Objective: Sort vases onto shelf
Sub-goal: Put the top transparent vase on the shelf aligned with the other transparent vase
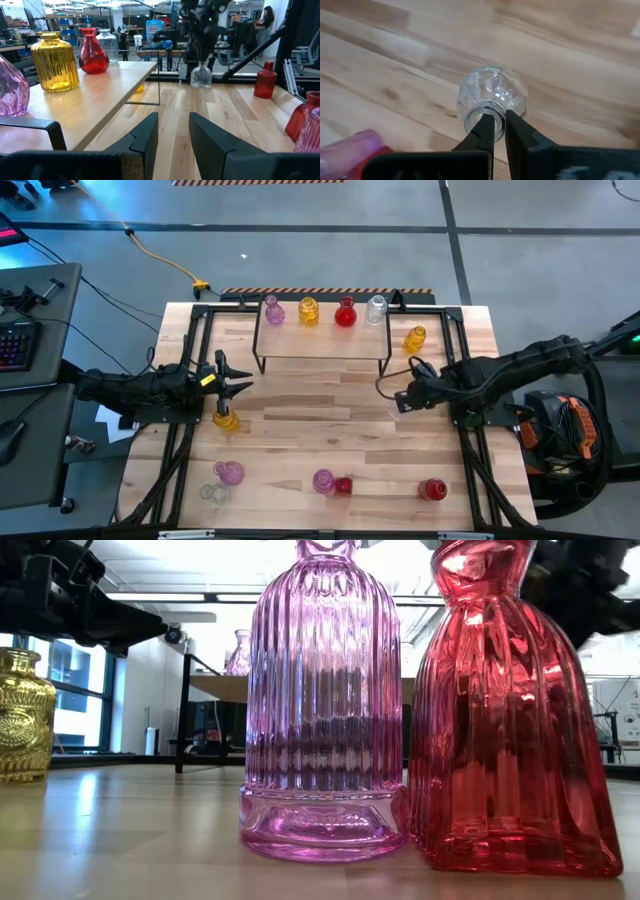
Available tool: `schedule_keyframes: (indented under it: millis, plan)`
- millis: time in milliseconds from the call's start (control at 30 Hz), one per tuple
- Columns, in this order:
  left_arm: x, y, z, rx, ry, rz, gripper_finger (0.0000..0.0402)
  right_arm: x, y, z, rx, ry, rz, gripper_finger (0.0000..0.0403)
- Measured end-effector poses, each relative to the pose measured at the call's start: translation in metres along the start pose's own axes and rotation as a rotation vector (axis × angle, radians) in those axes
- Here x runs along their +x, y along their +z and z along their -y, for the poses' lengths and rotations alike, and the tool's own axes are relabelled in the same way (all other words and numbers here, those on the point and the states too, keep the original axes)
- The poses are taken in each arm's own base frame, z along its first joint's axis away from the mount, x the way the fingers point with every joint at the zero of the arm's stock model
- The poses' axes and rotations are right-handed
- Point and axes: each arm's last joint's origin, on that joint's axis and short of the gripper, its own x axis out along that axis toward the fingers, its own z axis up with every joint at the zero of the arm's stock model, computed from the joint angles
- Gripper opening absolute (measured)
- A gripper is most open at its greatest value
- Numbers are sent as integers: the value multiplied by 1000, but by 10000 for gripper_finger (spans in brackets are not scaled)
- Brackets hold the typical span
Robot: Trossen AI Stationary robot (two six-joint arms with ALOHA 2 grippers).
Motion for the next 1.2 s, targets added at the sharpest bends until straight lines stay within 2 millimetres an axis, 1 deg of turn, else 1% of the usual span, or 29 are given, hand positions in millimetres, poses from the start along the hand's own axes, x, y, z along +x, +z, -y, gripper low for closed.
schedule_keyframes:
  millis: [200, 333, 567, 667, 767, 833, 933, 1067, 1200]
  plan:
    - [0, 0, 0, 0, 0, 0, 100, -29, 24, -14, -42, 79, 58, 2]
    - [0, 0, 0, 0, 0, 0, 100, -53, 43, -21, -77, 136, 122, 2]
    - [0, 0, 0, 0, 0, 0, 100, -94, 75, -26, -130, 203, 289, 2]
    - [0, 0, 0, 0, 0, 0, 100, -107, 89, -27, -140, 206, 350, 2]
    - [0, 0, 0, 0, 0, 0, 100, -116, 105, -32, -160, 191, 398, 2]
    - [0, 0, 0, 0, 0, 0, 100, -118, 115, -37, -184, 179, 410, 2]
    - [0, 0, 0, 0, 0, 0, 100, -115, 130, -48, -217, 167, 397, 2]
    - [0, 0, 0, 0, 0, 0, 100, -105, 150, -60, -248, 134, 340, 2]
    - [0, 0, 0, 0, 0, 0, 100, -91, 165, -67, -266, 33, 255, 2]
